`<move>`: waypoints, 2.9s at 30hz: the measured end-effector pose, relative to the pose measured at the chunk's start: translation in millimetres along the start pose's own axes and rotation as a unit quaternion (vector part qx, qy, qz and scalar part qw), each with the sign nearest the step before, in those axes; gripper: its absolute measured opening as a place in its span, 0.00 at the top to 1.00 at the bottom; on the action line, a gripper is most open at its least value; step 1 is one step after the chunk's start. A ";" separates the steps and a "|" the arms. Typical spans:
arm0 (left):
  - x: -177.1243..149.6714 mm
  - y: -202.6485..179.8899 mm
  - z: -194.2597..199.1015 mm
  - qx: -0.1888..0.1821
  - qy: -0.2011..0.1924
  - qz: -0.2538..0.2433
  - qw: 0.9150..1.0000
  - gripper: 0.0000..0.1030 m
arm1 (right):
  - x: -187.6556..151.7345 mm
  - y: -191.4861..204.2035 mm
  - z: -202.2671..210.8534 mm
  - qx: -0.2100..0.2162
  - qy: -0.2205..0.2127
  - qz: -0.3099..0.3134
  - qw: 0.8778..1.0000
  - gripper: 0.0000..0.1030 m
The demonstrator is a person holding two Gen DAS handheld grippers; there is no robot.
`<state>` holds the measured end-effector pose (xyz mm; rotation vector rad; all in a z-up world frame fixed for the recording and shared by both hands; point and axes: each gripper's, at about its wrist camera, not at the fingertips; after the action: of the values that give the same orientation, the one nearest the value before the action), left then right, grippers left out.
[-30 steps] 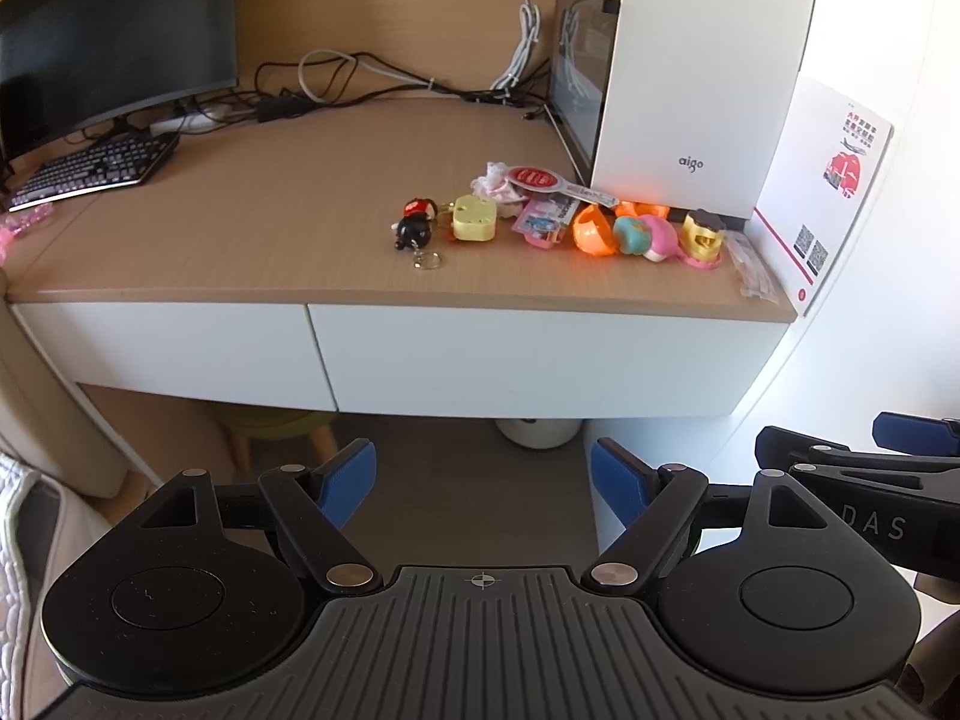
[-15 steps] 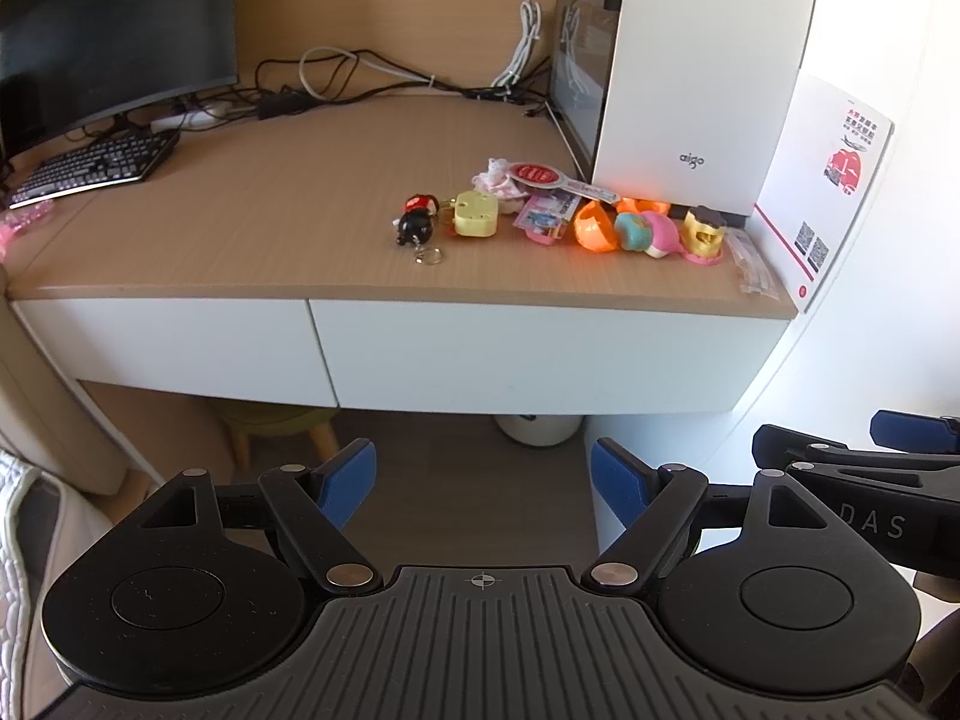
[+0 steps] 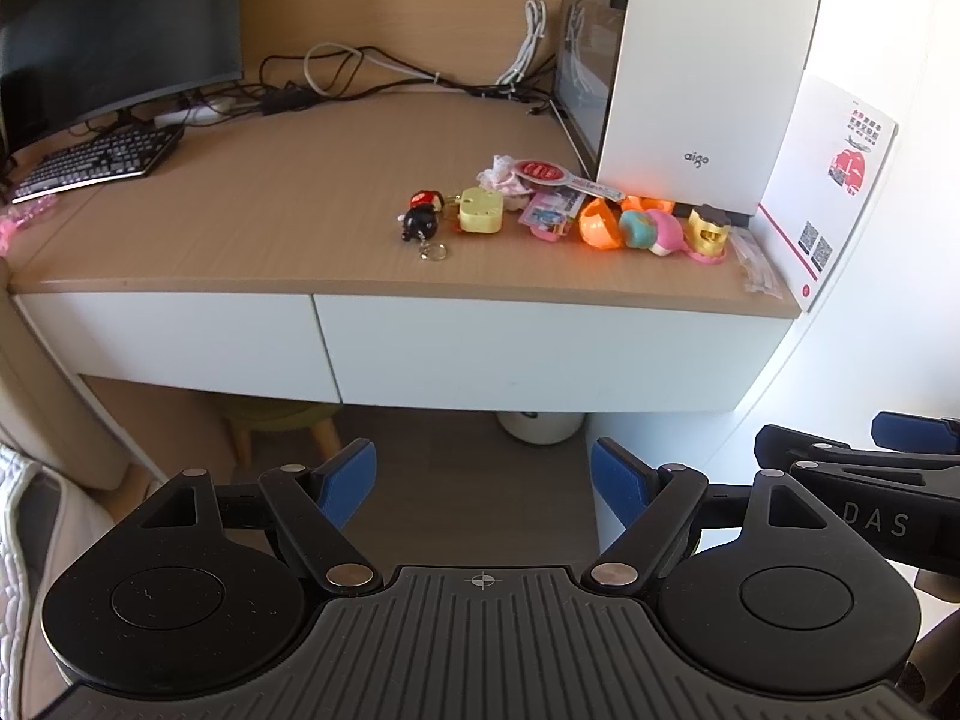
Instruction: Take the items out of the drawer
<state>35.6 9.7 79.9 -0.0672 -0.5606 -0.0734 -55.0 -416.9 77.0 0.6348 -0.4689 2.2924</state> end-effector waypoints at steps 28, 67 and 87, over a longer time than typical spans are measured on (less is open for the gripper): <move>-0.1 0.3 -0.9 -0.001 0.001 0.000 1.000 0.18 | -3.0 -4.3 -1.3 0.002 0.003 -0.001 1.000 0.19; -1.1 2.7 -2.9 -0.003 0.002 -0.001 1.000 0.19 | -3.3 -7.1 -5.0 0.005 0.006 -0.001 1.000 0.19; -3.6 3.0 -3.1 0.003 0.006 0.010 1.000 0.19 | -5.3 -6.3 -6.4 0.004 0.008 -0.002 1.000 0.19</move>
<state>34.5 12.7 75.2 -0.0669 -0.5473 -0.0520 -49.2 -412.3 69.8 0.6201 -0.4495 2.2955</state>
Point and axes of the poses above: each gripper's, at about its wrist camera, not at the fingertips, and z roughly against the way its jaws point, y to its left, x to its top, and after that the axes turned 11 degrees about y, right-handed
